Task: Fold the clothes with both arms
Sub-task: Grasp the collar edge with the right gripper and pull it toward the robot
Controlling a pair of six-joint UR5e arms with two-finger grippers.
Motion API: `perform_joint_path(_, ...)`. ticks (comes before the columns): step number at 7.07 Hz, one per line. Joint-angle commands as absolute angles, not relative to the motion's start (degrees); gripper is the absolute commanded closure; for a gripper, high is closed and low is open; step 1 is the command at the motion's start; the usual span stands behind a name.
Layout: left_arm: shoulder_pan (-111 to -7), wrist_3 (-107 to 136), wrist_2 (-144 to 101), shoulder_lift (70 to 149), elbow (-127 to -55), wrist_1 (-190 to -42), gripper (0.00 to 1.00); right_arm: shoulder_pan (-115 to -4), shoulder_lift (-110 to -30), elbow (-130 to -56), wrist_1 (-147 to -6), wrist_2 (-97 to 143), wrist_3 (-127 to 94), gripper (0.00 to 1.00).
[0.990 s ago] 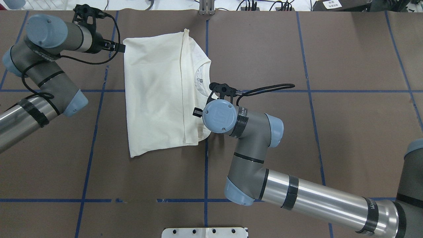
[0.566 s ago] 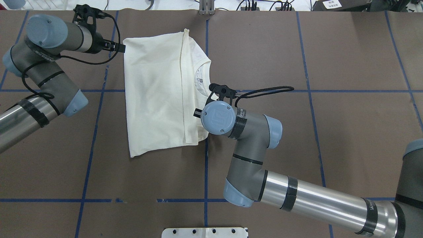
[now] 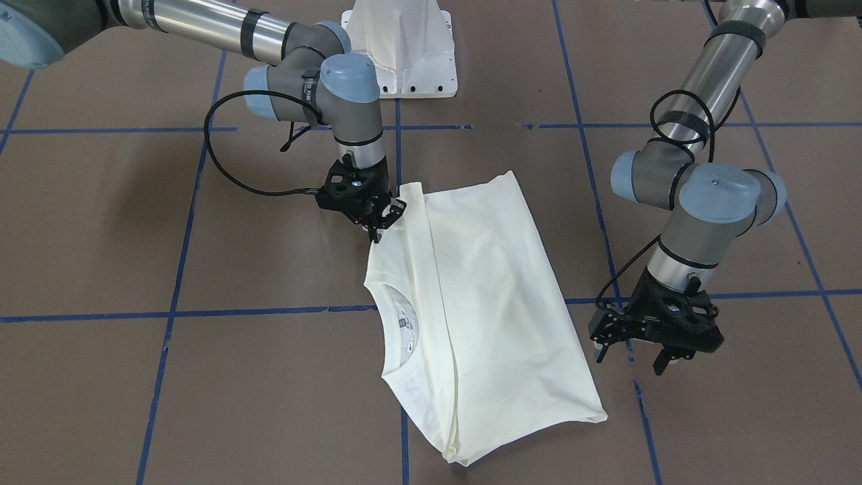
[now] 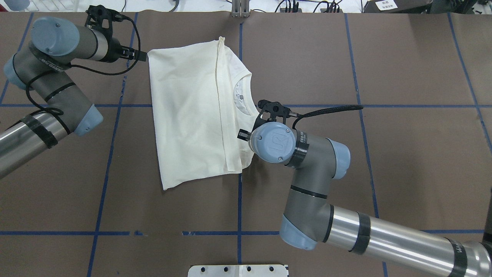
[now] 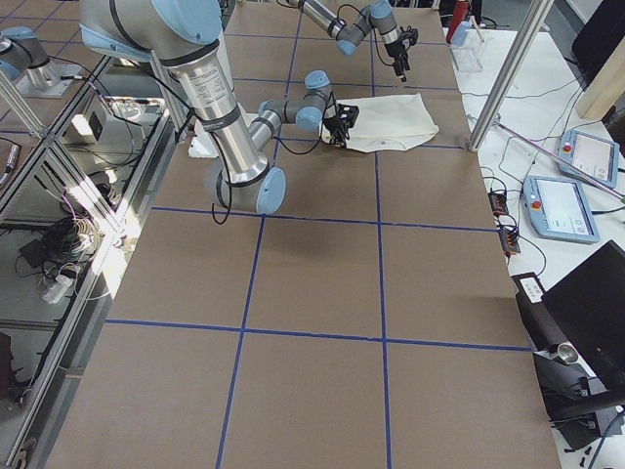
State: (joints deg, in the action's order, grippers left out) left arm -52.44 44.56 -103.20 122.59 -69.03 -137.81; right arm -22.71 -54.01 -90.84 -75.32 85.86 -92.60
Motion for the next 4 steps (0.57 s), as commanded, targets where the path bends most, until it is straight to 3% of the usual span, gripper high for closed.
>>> perform_joint_path(1, -52.3, 44.6, -103.3, 122.6, -69.2, -137.9, 0.00, -15.9, -65.5, -103.0, -75.2, 79.5, -93.8, 1.00)
perform_joint_path(2, -52.0, 44.6, -103.3, 122.6, -69.3, -137.9, 0.00, -12.1, -70.4, -108.4, -75.3, 76.5, -96.9, 1.00)
perform_joint_path(4, -51.9, 44.6, -103.3, 122.6, -69.3, -137.9, 0.00, -8.1, -75.4, -112.0, -75.3, 73.0, -98.1, 1.00)
